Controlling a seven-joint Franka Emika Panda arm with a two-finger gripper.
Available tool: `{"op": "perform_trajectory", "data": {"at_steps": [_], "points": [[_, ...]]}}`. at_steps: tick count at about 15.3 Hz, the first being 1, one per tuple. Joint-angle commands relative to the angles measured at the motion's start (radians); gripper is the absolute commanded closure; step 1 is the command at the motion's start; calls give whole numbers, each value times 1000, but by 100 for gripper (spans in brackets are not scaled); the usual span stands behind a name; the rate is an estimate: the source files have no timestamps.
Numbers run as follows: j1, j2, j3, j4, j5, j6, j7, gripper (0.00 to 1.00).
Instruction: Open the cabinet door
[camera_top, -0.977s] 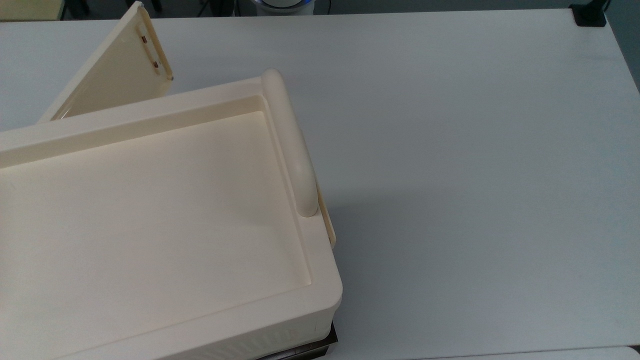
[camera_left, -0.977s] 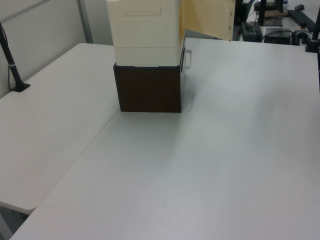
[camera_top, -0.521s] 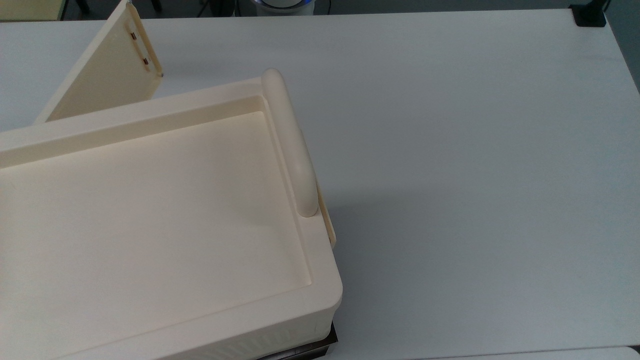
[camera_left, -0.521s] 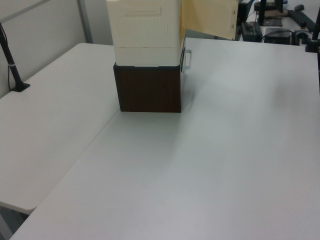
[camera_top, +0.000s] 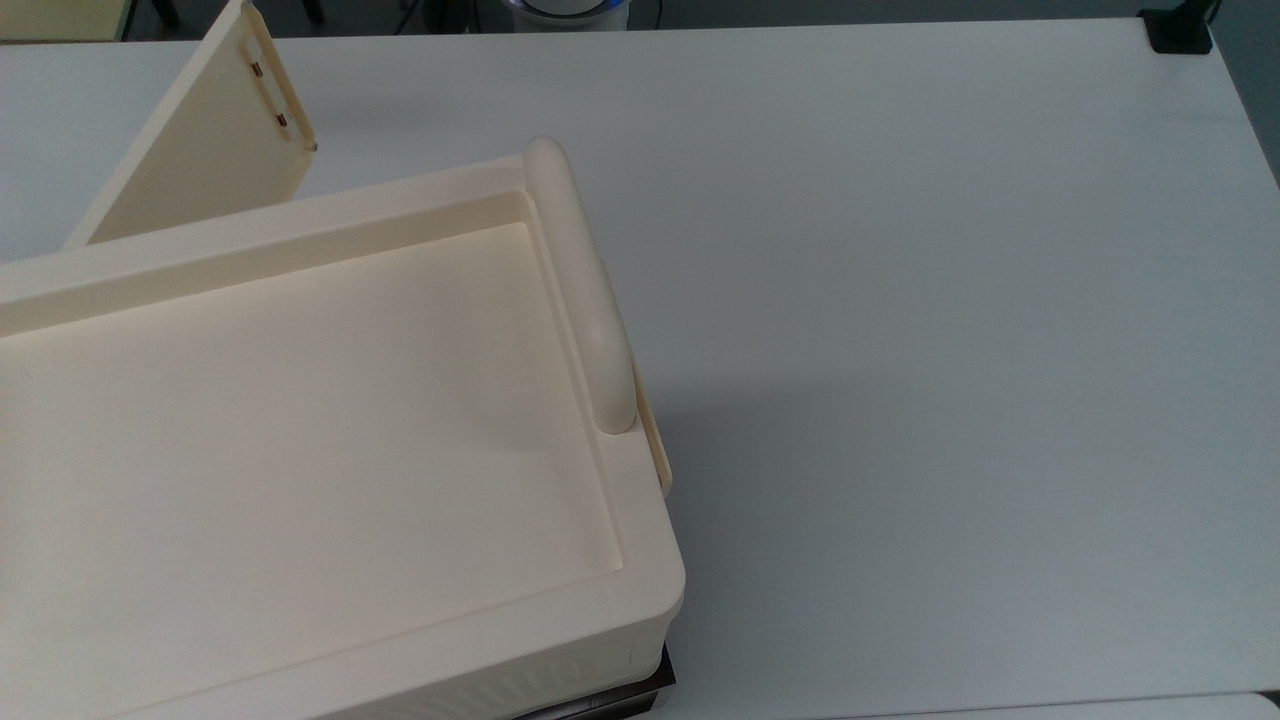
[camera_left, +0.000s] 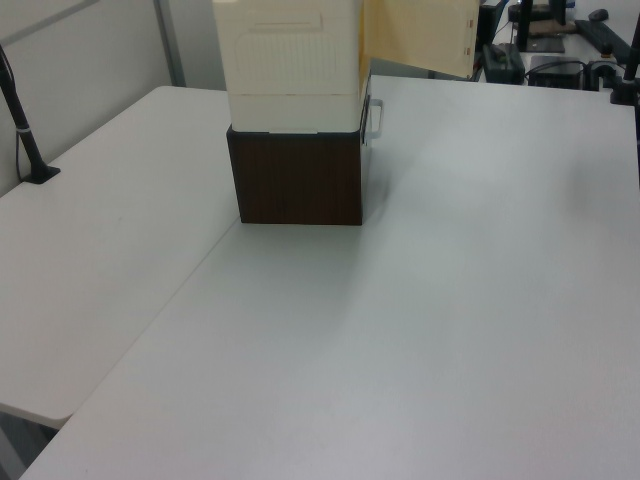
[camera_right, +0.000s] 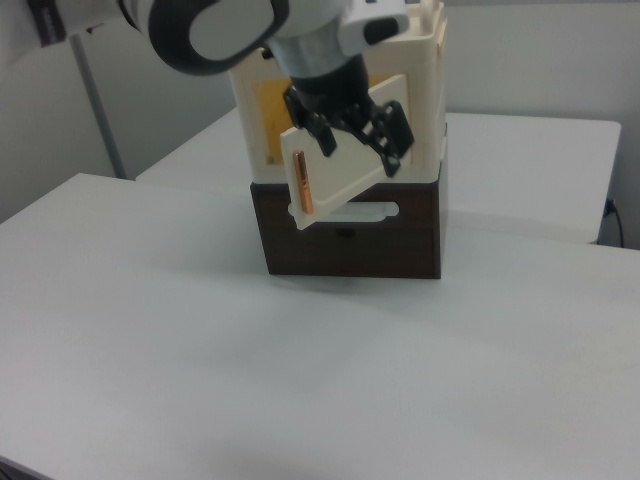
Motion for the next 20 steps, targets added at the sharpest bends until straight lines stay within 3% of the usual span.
{"op": "perform_trajectory", "data": {"at_steps": [1,4,8,14,20], "points": [[67,-24,6,8,28,-5,45,0],[115,-13,19,19,51,2,139,0],[130,24,94,13,32,36,191,0],[97,50,98,10,-24,55,163,0],[5,44,69,10,-27,42,24,0]]}}
